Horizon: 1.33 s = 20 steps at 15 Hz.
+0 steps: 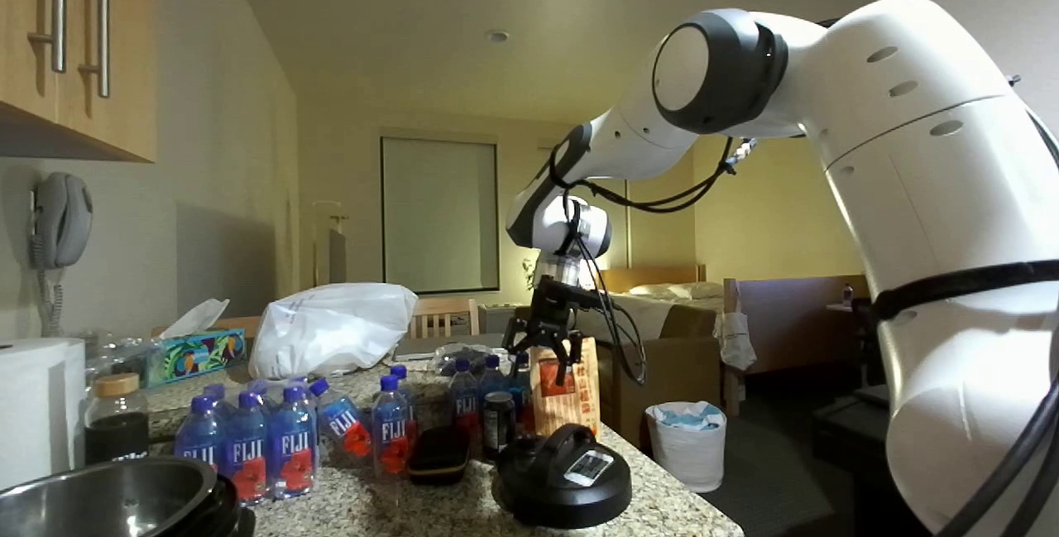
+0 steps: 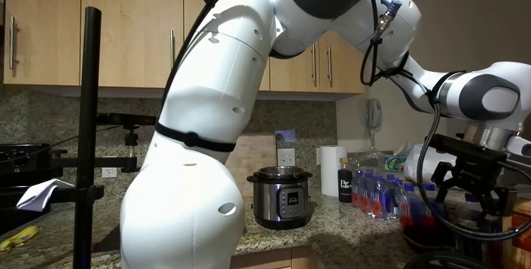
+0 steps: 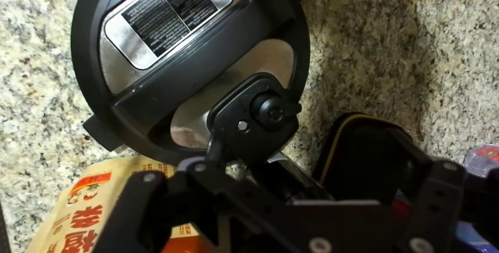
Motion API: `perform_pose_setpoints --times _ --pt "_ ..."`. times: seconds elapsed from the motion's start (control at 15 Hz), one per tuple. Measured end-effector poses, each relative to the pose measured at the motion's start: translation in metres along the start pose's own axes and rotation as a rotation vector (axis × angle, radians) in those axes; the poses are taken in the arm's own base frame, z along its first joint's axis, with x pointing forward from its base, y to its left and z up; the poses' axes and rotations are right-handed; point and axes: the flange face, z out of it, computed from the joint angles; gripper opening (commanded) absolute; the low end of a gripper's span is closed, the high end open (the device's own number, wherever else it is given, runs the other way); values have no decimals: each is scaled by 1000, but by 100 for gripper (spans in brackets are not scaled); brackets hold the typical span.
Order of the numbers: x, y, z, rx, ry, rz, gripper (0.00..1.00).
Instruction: Put the black lid on the rice cooker
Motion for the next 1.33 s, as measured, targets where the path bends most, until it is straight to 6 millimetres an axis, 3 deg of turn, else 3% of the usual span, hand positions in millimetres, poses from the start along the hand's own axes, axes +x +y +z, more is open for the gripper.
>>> perform_pose_setpoints --times 0.4,0.67,0.93,1.33 --pt "-1 3 0 -23 -7 9 100" --pt "-13 24 0 -112 -32 28 100" --pt "-26 33 27 -130 -77 34 100" --pt "-26 13 55 -73 9 37 100"
